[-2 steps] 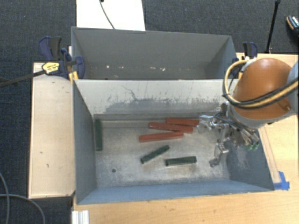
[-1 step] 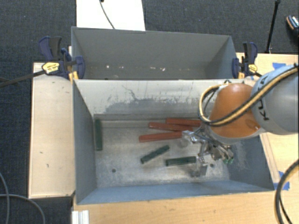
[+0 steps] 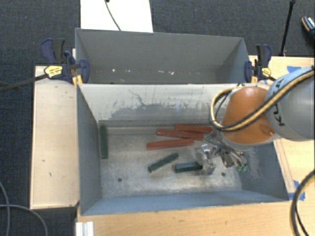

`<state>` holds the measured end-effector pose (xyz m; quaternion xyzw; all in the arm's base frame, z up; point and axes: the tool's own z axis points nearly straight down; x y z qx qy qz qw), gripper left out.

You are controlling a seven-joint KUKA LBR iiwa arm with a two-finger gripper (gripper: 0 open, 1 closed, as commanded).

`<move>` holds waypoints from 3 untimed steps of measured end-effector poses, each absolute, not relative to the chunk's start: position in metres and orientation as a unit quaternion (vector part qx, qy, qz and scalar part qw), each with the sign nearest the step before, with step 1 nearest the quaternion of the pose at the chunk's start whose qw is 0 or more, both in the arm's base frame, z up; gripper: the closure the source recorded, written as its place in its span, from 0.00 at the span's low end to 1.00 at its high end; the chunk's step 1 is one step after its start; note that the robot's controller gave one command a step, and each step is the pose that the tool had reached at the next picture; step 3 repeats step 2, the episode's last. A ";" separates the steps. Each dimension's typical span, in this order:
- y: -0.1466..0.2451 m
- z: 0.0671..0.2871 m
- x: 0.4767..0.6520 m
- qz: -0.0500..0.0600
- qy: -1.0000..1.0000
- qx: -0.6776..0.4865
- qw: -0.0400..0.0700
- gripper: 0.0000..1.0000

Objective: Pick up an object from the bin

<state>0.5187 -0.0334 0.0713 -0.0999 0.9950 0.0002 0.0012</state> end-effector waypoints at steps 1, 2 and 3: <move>-0.017 0.176 0.527 0.000 0.993 -0.115 0.006 1.00; -0.016 0.279 0.563 -0.001 0.954 -0.300 0.004 1.00; -0.016 0.279 0.563 -0.001 0.954 -0.300 0.004 1.00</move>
Offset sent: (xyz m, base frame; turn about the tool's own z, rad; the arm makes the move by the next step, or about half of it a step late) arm 0.0059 0.0161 0.1002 -0.0221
